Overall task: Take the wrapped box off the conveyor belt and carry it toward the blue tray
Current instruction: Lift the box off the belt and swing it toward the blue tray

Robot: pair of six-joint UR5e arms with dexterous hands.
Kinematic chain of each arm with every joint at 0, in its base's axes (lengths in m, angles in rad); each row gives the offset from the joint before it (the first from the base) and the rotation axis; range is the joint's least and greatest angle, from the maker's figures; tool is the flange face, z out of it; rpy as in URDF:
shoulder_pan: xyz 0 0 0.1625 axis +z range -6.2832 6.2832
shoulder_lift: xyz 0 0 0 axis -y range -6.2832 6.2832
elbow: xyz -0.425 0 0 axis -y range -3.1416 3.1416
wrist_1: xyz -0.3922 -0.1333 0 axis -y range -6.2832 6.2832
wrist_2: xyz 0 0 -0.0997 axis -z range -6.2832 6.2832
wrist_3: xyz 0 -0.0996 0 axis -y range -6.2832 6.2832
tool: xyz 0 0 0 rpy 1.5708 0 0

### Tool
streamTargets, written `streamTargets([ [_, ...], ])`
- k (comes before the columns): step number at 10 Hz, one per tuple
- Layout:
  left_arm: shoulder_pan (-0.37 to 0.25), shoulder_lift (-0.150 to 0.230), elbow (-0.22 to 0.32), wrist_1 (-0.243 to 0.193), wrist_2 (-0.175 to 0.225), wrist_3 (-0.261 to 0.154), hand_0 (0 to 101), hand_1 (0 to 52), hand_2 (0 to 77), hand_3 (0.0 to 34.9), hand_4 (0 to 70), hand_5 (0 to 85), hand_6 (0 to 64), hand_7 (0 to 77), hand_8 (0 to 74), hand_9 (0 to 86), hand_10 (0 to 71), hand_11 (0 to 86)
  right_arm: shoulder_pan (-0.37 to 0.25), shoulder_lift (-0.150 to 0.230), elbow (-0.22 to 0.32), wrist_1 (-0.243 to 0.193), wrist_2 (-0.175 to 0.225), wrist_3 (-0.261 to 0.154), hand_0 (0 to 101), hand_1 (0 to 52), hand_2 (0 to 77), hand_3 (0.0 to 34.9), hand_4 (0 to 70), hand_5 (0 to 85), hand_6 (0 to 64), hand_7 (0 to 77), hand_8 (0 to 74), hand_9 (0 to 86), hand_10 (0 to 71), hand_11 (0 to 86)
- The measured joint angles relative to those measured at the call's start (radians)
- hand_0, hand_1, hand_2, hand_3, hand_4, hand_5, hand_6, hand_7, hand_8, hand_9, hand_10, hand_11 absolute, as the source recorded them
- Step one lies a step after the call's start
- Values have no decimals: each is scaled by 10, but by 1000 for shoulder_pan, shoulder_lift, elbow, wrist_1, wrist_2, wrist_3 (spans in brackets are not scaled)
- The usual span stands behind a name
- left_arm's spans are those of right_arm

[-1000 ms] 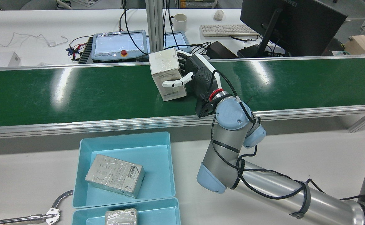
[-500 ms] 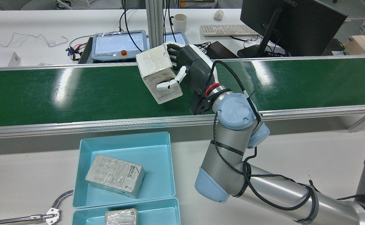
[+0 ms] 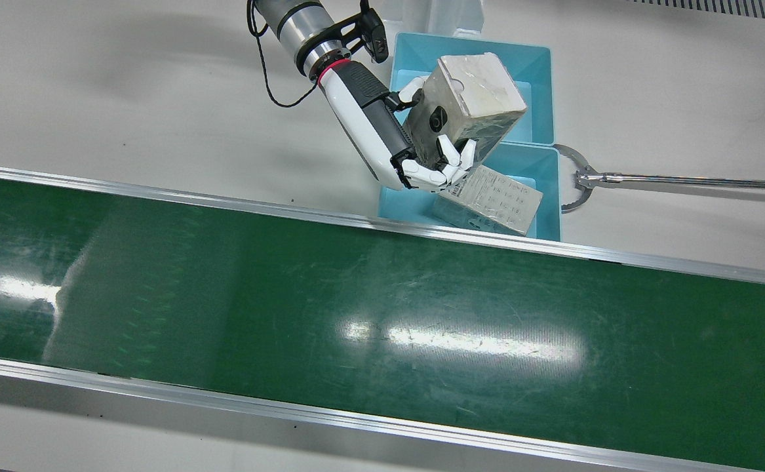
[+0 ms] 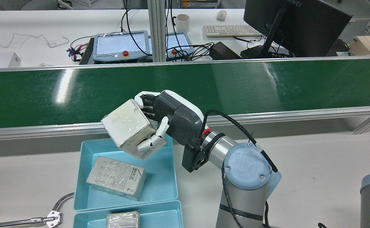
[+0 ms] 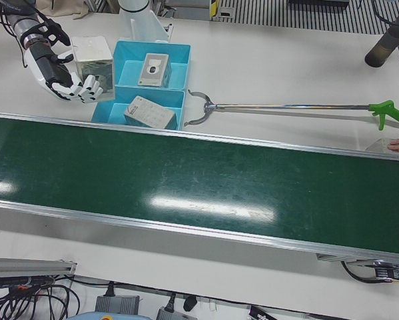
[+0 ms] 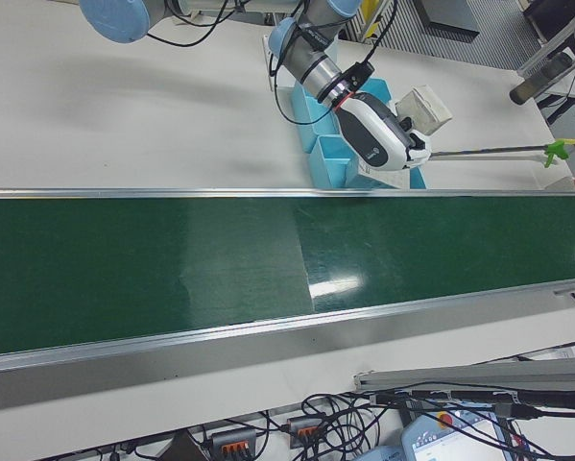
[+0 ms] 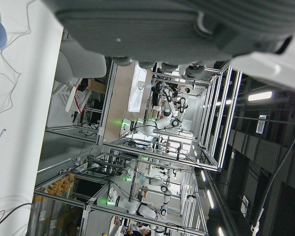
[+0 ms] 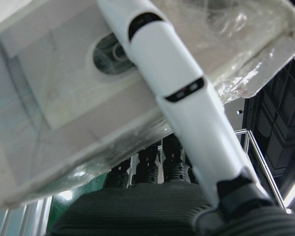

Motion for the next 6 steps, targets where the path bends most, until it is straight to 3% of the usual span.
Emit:
streamTargets([
  [1, 0, 0, 0, 0, 0, 0, 0, 0, 5, 0, 0, 11, 5, 0, 5, 0, 5, 5, -7, -13, 15, 1, -2, -2, 570, 235, 158, 0, 180, 616, 295, 295, 365, 344, 196, 284],
  [2, 0, 0, 0, 0, 0, 0, 0, 0, 5, 0, 0, 11, 5, 0, 5, 0, 0, 5, -20, -22, 23, 2, -5, -3, 570, 235, 158, 0, 180, 616, 295, 295, 365, 344, 196, 284],
  [3, 0, 0, 0, 0, 0, 0, 0, 0, 5, 0, 0, 11, 5, 5, 5, 0, 5, 5, -36, -27, 28, 2, -7, -3, 482, 131, 104, 21, 131, 404, 142, 175, 169, 185, 0, 93],
  [4, 0, 0, 0, 0, 0, 0, 0, 0, 5, 0, 0, 11, 5, 0, 5, 0, 5, 5, -50, -29, 30, 2, -8, -3, 482, 169, 98, 43, 131, 404, 44, 71, 44, 98, 0, 16],
  [5, 0, 0, 0, 0, 0, 0, 0, 0, 5, 0, 0, 11, 5, 0, 5, 0, 5, 5, -59, -30, 32, 1, -8, -3, 484, 164, 104, 39, 131, 273, 11, 5, 44, 98, 0, 16],
  [6, 0, 0, 0, 0, 0, 0, 0, 0, 11, 0, 0, 11, 5, 5, 5, 5, 5, 5, -64, -31, 34, 1, -9, -4, 484, 164, 104, 39, 131, 185, 11, 5, 0, 16, 0, 16],
])
